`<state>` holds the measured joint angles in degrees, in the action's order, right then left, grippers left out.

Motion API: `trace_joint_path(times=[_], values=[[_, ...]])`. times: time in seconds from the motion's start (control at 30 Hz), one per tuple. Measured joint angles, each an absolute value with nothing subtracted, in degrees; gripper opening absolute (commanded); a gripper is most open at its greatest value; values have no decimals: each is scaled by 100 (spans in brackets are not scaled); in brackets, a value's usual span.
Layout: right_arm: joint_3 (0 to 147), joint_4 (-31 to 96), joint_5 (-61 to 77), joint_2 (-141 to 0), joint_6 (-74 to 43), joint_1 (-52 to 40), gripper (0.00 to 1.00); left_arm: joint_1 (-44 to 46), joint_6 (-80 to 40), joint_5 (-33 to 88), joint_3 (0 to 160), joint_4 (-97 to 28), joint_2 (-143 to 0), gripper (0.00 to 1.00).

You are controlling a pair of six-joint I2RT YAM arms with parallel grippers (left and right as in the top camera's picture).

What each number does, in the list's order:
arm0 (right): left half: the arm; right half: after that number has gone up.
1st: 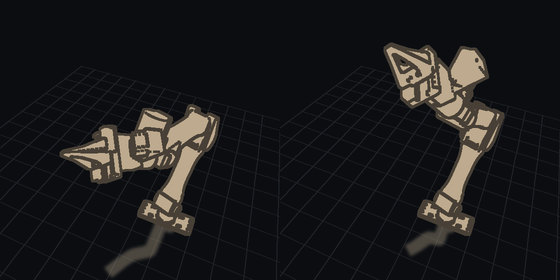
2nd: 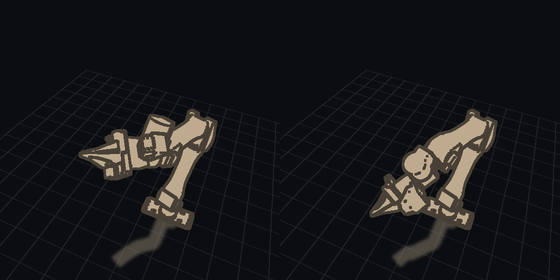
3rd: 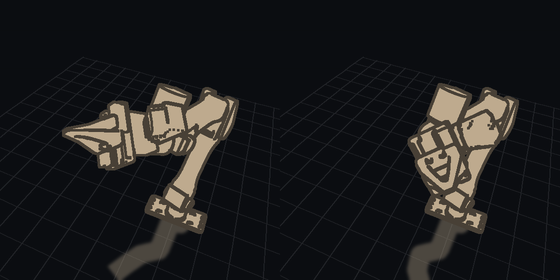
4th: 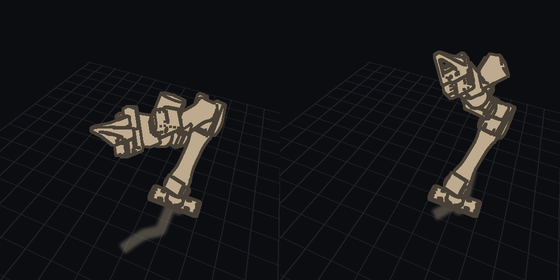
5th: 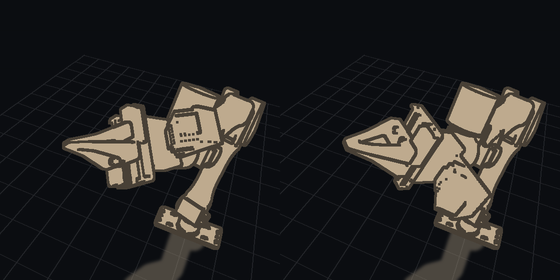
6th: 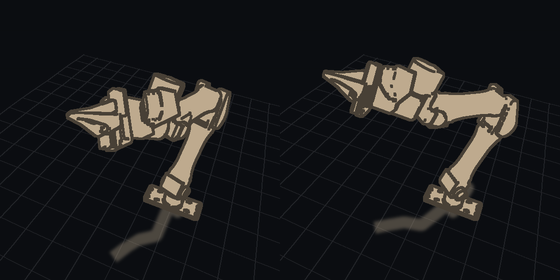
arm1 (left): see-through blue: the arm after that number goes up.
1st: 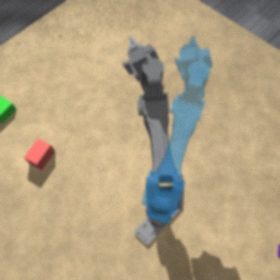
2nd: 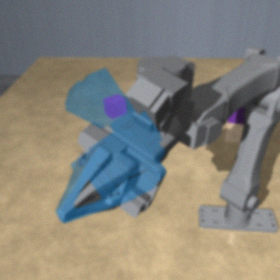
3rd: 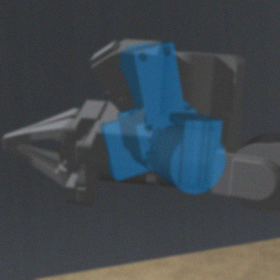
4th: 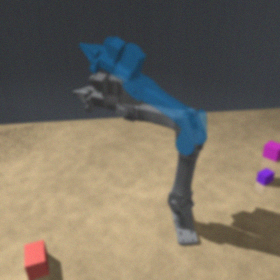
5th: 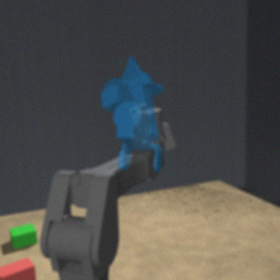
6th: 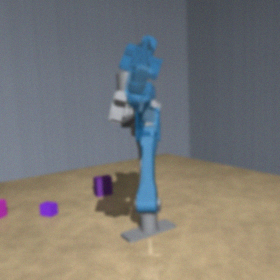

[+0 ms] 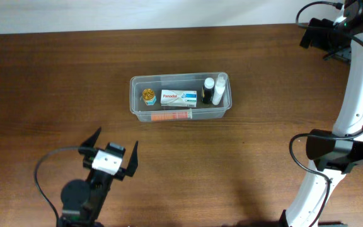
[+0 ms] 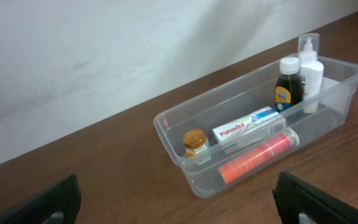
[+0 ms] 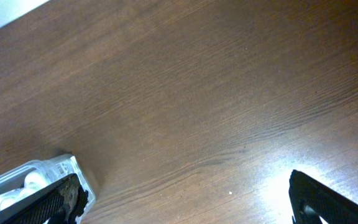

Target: Pack container

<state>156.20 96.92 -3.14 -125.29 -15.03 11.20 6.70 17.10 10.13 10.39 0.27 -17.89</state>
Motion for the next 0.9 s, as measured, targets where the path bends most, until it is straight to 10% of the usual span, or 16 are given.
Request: trace_joint_path(times=[0.9], values=[[15620, 9697, -311, -12532, -1500, 1120, 98, 207, 1708, 1347, 95, -346, -126, 100]])
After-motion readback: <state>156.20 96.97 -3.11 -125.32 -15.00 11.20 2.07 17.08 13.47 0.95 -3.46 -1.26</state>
